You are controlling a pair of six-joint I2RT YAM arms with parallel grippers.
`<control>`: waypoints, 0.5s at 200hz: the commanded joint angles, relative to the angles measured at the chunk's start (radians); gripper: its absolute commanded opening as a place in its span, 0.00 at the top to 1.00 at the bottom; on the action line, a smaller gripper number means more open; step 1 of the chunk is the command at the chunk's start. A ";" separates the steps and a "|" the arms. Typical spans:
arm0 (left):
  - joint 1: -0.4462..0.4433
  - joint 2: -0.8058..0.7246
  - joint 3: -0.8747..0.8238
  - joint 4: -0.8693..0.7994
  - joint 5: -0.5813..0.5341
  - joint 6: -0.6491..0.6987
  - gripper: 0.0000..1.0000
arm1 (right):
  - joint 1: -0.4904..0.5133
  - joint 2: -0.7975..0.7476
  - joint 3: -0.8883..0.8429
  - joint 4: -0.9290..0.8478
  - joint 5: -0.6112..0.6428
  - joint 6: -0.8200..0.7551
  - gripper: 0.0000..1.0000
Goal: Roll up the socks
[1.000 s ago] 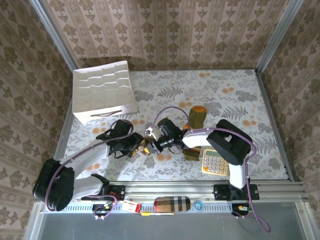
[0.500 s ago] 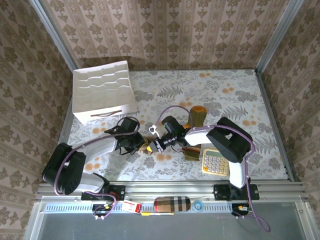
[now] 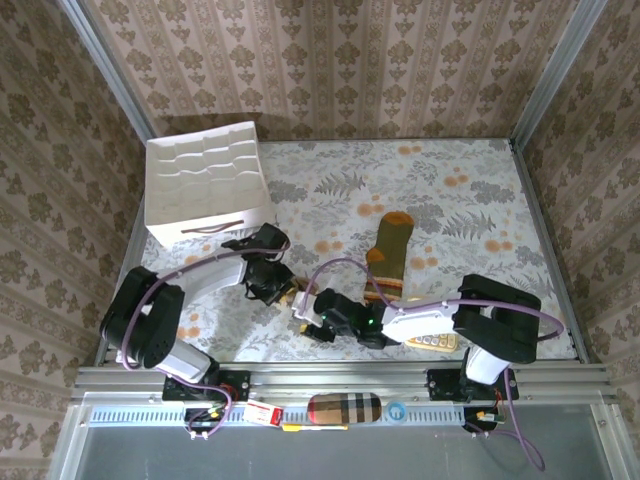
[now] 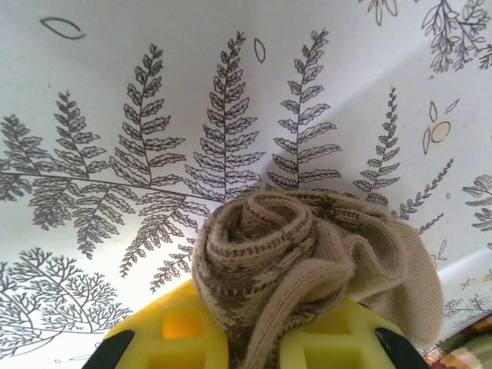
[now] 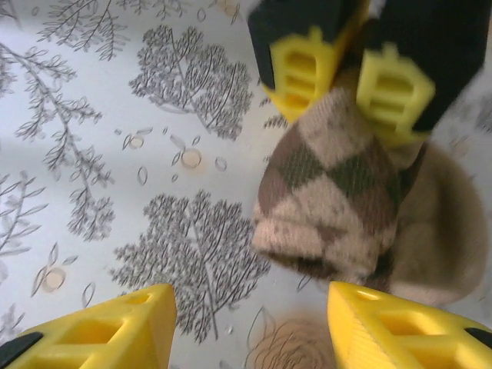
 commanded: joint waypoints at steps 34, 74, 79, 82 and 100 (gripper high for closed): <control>-0.008 0.115 0.021 -0.243 -0.007 0.018 1.00 | 0.041 0.123 0.139 0.055 0.314 -0.206 0.42; 0.003 0.127 0.044 -0.245 0.003 0.034 1.00 | 0.034 0.219 0.195 0.006 0.292 -0.199 0.44; 0.005 0.128 0.048 -0.244 0.005 0.039 1.00 | 0.031 0.231 0.202 -0.004 0.300 -0.189 0.46; 0.006 0.127 0.050 -0.244 0.006 0.041 1.00 | 0.031 0.238 0.204 -0.009 0.303 -0.179 0.48; 0.012 0.119 0.058 -0.238 0.019 0.051 1.00 | 0.016 0.259 0.213 -0.038 0.331 -0.123 0.68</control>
